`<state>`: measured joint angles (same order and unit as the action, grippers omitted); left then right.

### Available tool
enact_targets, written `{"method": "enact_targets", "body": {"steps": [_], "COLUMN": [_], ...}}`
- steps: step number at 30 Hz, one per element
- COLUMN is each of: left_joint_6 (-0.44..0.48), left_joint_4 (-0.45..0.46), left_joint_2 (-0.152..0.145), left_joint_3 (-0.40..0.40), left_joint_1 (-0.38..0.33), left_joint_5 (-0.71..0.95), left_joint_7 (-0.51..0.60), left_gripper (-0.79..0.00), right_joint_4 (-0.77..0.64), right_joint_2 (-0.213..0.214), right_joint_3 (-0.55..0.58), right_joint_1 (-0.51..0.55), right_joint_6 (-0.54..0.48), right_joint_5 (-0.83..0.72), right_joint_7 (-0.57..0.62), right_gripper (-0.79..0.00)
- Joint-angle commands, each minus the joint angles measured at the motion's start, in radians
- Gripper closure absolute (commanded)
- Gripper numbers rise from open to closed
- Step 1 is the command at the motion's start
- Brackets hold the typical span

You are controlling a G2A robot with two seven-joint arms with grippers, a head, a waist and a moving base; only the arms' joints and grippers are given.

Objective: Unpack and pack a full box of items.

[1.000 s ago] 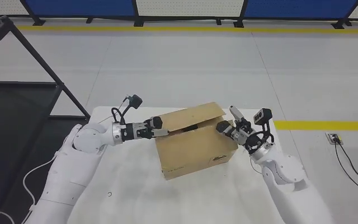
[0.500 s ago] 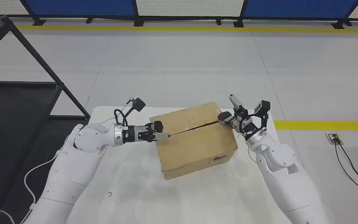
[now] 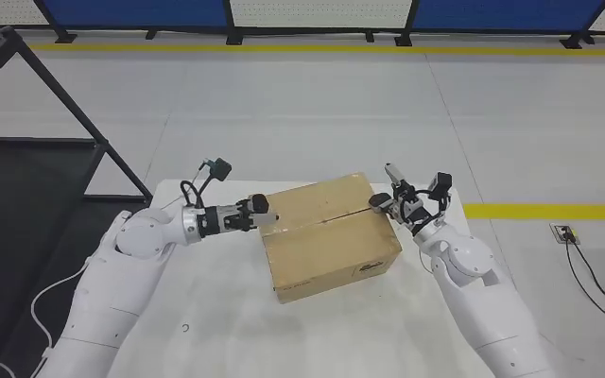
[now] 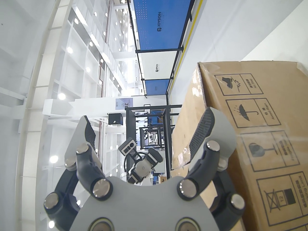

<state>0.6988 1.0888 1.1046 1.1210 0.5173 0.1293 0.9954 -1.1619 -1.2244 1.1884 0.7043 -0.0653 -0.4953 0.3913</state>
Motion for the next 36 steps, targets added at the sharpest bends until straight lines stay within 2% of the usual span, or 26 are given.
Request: {"method": "enact_targets", "body": {"steps": [1, 5, 12, 23, 24, 30, 36], "left_joint_6": [0.015, 0.041, 0.106, 0.106, 0.086, 0.045, 0.058], "left_joint_4": [0.014, 0.060, 0.191, 0.191, 0.195, 0.259, 0.395], "left_joint_2": [-0.005, -0.014, -0.032, -0.032, -0.033, -0.026, -0.014], "left_joint_3": [0.026, 0.082, 0.180, 0.180, 0.180, 0.182, 0.193], "left_joint_1": [0.019, 0.075, 0.228, 0.228, 0.235, 0.305, 0.459], "left_joint_5": [0.030, 0.099, 0.241, 0.241, 0.211, 0.063, 0.054], "left_joint_7": [-0.040, -0.130, -0.216, -0.216, -0.231, -0.420, -0.649], "left_gripper": [-0.785, -0.785, -0.785, -0.785, -0.785, -0.785, -0.785], "right_joint_4": [-0.001, -0.009, -0.025, -0.031, -0.031, -0.030, -0.025], "right_joint_2": [0.000, -0.001, -0.003, -0.008, -0.008, -0.012, -0.016], "right_joint_3": [-0.001, 0.003, 0.018, 0.028, 0.028, 0.026, 0.030], "right_joint_1": [0.001, 0.011, 0.025, 0.026, 0.026, 0.025, 0.017], "right_joint_6": [0.001, -0.009, -0.027, -0.021, -0.020, -0.015, -0.018], "right_joint_5": [0.016, 0.028, 0.024, 0.037, 0.038, 0.044, 0.041], "right_joint_7": [0.008, 0.015, 0.028, 0.029, 0.029, 0.037, 0.043], "right_gripper": [-0.785, -0.785, -0.785, -0.785, -0.785, -0.785, -0.785]}}
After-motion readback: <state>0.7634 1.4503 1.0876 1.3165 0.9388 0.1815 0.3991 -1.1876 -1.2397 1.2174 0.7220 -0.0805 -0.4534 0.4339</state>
